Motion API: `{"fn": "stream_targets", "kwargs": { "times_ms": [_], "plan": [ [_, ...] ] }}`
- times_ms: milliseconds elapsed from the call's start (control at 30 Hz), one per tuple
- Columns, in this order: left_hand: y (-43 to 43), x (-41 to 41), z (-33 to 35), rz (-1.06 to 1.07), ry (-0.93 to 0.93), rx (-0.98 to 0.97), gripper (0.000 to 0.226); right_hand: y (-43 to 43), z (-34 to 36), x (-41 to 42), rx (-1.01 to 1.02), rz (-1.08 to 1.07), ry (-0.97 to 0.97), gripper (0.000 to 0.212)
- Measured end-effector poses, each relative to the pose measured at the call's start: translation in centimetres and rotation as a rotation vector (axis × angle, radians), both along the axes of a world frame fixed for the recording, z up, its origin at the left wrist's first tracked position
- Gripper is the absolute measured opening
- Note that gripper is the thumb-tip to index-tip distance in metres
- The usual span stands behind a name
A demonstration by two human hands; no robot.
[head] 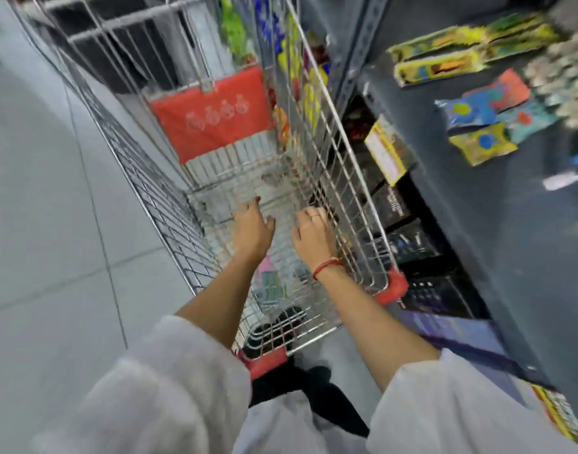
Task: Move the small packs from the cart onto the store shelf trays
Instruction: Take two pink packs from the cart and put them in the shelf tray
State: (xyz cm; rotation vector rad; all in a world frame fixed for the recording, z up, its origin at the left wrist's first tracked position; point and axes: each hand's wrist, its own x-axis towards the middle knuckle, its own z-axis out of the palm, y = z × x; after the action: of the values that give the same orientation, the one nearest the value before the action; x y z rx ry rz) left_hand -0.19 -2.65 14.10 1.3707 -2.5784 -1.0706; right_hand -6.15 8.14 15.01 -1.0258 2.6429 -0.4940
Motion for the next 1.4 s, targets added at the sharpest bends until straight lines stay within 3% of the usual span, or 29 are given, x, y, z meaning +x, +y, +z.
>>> {"fn": "stream_targets", "kwargs": {
  "times_ms": [233, 367, 500, 667, 800, 933, 1133, 1300, 1400],
  "plan": [
    [-0.1, -0.1, -8.3, 0.256, -0.186, 0.238, 0.058, -1.0, -8.7, -2.3, 0.114, -0.113, -0.141, 0.03],
    [1.2, 1.7, -11.9, 0.406, -0.289, 0.366, 0.063, -1.7, -12.3, -4.7, 0.195, -0.357, -0.227, 0.03],
    [3.0, 2.6, -13.9, 0.487, -0.36, 0.403, 0.061, -0.9, -15.0, -5.4, 0.342, -0.389, -0.193, 0.044],
    [4.9, 2.2, -14.8, 0.485, -0.396, 0.432, 0.088, -1.8, -16.2, -5.4, 0.459, -0.328, -0.134, 0.059],
    [5.3, 2.6, -15.2, 0.52, -0.396, 0.452, 0.082, -2.5, -16.7, -5.9, 0.492, -0.35, -0.208, 0.08],
    [4.4, 1.7, -15.0, 0.469, -0.354, 0.358, 0.07, -2.0, -17.4, -6.3, 0.438, -0.32, -0.217, 0.068],
    [3.7, 1.2, -14.6, 0.419, -0.303, 0.316, 0.065, -1.2, -17.7, -4.9, 0.422, -0.151, -0.088, 0.07],
    [2.9, 2.2, -12.8, 0.427, -0.223, 0.313, 0.057, -1.5, -15.1, -4.2, 0.027, -0.357, -0.353, 0.071],
    [2.4, 2.4, -10.9, 0.446, -0.179, 0.306, 0.057, -1.4, -12.5, -3.8, -0.129, -0.437, -0.404, 0.074]
  ]
}}
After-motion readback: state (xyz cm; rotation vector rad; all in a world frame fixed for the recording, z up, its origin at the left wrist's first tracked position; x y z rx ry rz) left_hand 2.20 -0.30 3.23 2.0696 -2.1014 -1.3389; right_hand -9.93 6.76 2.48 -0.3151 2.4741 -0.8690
